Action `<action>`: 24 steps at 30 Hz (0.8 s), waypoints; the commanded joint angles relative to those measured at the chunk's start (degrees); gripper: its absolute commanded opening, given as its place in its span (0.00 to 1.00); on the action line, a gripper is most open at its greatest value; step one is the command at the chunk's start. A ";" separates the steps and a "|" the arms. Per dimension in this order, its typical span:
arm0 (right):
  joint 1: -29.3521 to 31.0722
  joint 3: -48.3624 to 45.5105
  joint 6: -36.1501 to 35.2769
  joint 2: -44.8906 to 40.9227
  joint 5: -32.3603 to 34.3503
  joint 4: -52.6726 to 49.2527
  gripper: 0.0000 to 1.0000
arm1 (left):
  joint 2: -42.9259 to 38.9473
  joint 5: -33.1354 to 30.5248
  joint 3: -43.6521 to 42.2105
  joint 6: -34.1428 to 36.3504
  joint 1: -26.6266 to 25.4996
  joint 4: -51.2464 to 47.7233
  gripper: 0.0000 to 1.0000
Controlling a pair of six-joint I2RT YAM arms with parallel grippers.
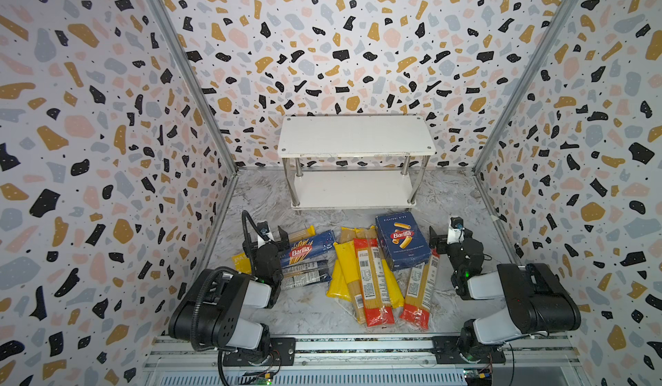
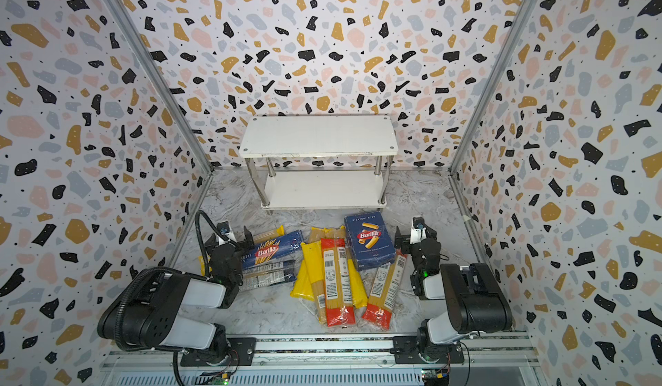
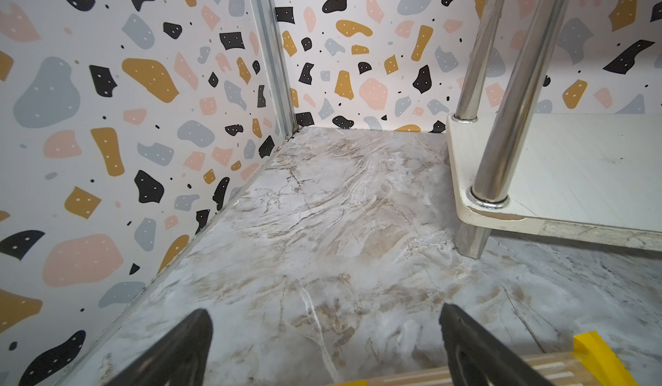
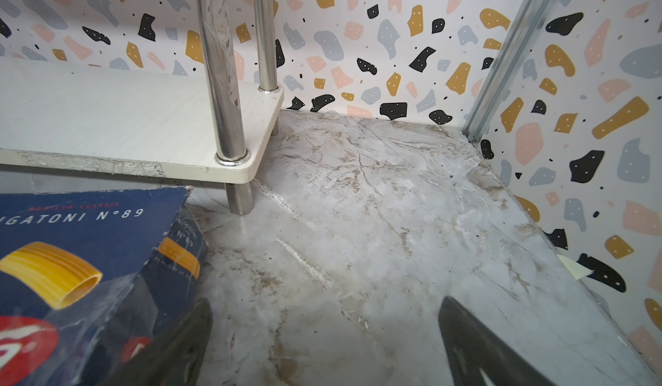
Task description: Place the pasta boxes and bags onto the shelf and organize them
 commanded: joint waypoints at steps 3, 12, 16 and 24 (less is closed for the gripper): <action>0.52 1.06 -0.29 -0.22 -0.90 1.03 0.99 | 0.12 -0.15 1.07 0.62 -0.16 3.63 1.00; -0.54 0.94 0.11 -0.26 -2.74 1.04 0.99 | 0.21 -0.24 1.15 0.70 -0.14 3.63 1.00; -2.64 0.46 0.80 -0.35 -6.92 2.03 0.99 | 0.56 1.20 2.08 -0.01 1.04 2.38 0.99; -2.63 0.40 0.84 -0.40 -7.05 2.03 0.99 | 0.58 2.23 2.38 0.00 1.36 1.61 1.00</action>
